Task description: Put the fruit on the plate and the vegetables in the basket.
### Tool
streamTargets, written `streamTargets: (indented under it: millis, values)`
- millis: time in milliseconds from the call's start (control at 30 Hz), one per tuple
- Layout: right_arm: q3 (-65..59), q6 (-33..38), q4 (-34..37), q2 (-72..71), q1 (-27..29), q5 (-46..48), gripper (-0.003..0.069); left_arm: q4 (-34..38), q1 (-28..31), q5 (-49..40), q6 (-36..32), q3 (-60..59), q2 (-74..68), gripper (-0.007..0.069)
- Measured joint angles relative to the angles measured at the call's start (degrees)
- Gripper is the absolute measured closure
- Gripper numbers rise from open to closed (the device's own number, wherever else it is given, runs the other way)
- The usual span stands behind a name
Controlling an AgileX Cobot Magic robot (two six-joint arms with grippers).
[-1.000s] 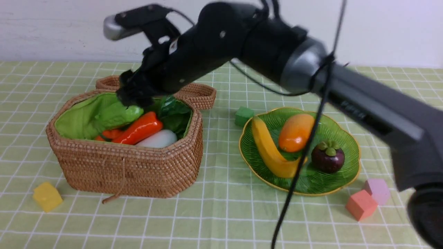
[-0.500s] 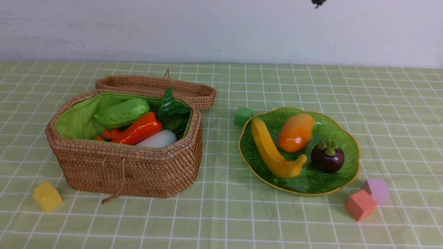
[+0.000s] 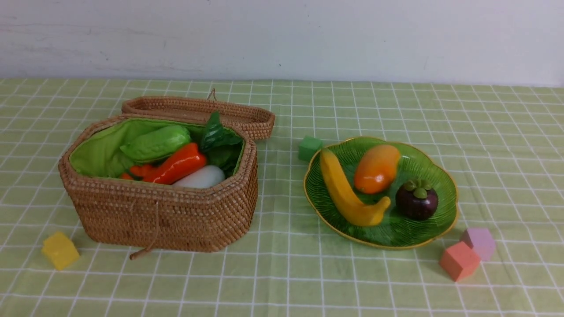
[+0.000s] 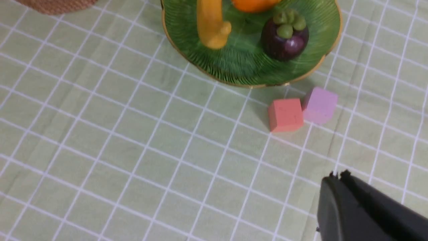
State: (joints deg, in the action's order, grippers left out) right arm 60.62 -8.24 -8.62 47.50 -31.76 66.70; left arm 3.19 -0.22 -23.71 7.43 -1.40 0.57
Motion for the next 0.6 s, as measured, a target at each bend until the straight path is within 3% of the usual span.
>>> streamTargets:
  millis: [200, 600]
  values:
    - [-10.6, -0.7, 1.7, -13.5, 0.0, -0.8, 0.0676, 0.0, 0.0, 0.0, 0.0, 0.0, 0.0, 0.0386]
    - [-14.2, -0.7, 6.2, -29.0, 0.0, 2.3, 0.0669, 0.0, 0.0, 0.0, 0.0, 0.0, 0.0, 0.0386]
